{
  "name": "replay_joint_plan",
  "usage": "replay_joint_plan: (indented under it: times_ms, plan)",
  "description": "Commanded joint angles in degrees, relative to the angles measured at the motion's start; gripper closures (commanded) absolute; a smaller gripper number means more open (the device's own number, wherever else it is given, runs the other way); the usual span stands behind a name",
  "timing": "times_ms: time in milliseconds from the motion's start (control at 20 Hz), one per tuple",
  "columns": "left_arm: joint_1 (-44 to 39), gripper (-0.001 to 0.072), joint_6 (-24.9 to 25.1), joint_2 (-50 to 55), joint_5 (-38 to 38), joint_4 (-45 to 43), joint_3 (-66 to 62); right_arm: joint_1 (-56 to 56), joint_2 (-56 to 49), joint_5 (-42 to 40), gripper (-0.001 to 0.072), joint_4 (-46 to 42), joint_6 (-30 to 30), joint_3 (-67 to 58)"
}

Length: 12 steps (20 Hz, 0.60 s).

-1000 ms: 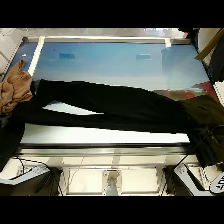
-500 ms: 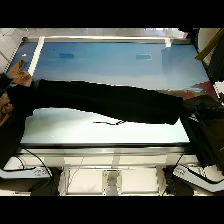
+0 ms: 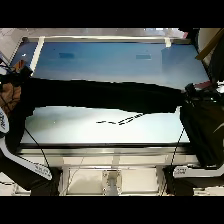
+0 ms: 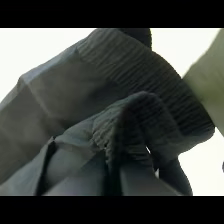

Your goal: Fold the clothes and pants, and hang the long-sleeved shirts on hangers.

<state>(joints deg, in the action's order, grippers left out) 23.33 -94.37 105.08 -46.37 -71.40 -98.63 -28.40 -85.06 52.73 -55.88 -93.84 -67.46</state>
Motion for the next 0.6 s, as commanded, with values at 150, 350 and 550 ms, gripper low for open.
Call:
replay_joint_plan:
  times_ms: [150,350,550]
  plan:
    - [-2.5,0.0060,1.4,1.4,3.8,0.4,-1.3,3.8,-2.3,-13.5,0.0200,0.6,-0.7,-2.1]
    - [-2.6,0.0061,2.4,-3.3,5.9,2.5,-1.3,2.3,-1.5,-8.7,0.0199,-4.7,0.5,-4.0]
    - [-2.9,0.0061,5.4,-10.1,5.7,2.5,-1.3,0.2,-1.5,-0.3,0.0197,-7.4,4.9,-9.6]
